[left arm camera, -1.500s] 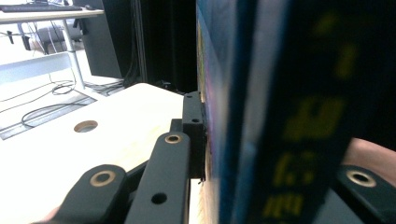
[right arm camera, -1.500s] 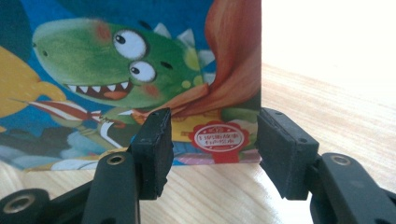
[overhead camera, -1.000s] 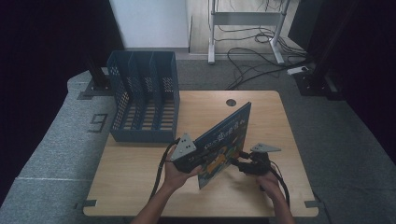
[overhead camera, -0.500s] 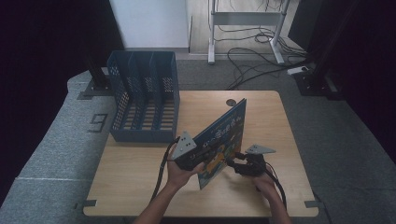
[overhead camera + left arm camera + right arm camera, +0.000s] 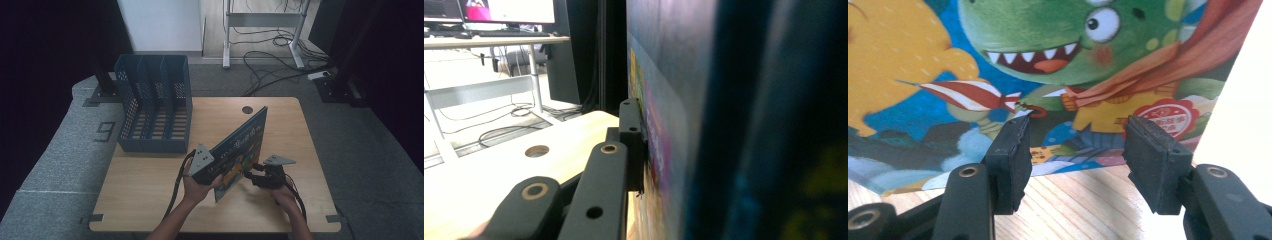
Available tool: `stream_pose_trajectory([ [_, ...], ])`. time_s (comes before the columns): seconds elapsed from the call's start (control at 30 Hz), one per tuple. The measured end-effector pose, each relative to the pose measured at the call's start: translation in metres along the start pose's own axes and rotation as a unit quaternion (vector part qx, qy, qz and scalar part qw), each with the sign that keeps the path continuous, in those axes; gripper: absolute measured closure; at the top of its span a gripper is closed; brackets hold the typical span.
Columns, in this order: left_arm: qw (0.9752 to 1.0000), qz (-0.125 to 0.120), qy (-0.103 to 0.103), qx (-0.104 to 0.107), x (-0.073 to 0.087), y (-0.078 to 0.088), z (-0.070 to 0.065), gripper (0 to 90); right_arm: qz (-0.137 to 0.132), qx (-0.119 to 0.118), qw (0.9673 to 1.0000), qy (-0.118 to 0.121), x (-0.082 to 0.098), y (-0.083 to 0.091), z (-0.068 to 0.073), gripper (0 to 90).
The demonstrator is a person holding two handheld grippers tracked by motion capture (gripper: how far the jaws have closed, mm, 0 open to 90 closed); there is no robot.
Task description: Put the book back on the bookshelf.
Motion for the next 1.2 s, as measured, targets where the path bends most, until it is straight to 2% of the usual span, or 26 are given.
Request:
stream_pose_trajectory([
  [0.1, 0.9999, -0.007, 0.009, 0.007, 0.000, 0.002, 0.000, 81.7, 0.002, 0.004, 1.0000, -0.001, 0.001, 0.001, -0.002, 43.3],
  [0.17, 0.9999, -0.012, 0.009, 0.003, -0.001, 0.004, 0.000, 81.8, 0.000, 0.007, 1.0000, -0.003, 0.001, 0.002, -0.003, 43.4],
  [0.27, 0.9996, -0.020, 0.022, 0.001, -0.004, 0.008, 0.002, 81.9, -0.002, 0.011, 0.9999, -0.008, 0.002, 0.003, -0.005, 43.4],
  [0.43, 0.9992, -0.021, 0.034, -0.008, -0.008, 0.013, 0.007, 81.8, -0.002, 0.018, 0.9998, -0.013, 0.003, 0.005, -0.008, 43.4],
  [0.6, 0.9991, -0.022, 0.030, -0.020, -0.012, 0.019, 0.011, 81.8, -0.004, 0.022, 0.9996, -0.019, 0.004, 0.006, -0.011, 43.5],
  [0.83, 0.9990, -0.028, 0.000, -0.035, -0.017, 0.027, 0.010, 82.0, -0.003, 0.028, 0.9993, -0.026, 0.006, 0.007, -0.013, 43.5],
  [1.03, 0.9992, -0.029, 0.002, -0.028, -0.022, 0.032, 0.009, 82.0, 0.000, 0.034, 0.9990, -0.030, 0.008, 0.006, -0.015, 43.5],
  [1.2, 0.9992, -0.027, 0.004, -0.031, -0.025, 0.035, 0.010, 82.0, 0.007, 0.042, 0.9983, -0.039, 0.011, 0.005, -0.018, 43.5],
])
Point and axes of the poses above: each handheld gripper's, and its own axes: y roughly backward along the jaws, x roughly out of its underside, z roughly to its left, the point moved 1 cm from there along -y, roughly forward along the jaws, and after that the axes turned 14 degrees about y, right-handed, at the moved point
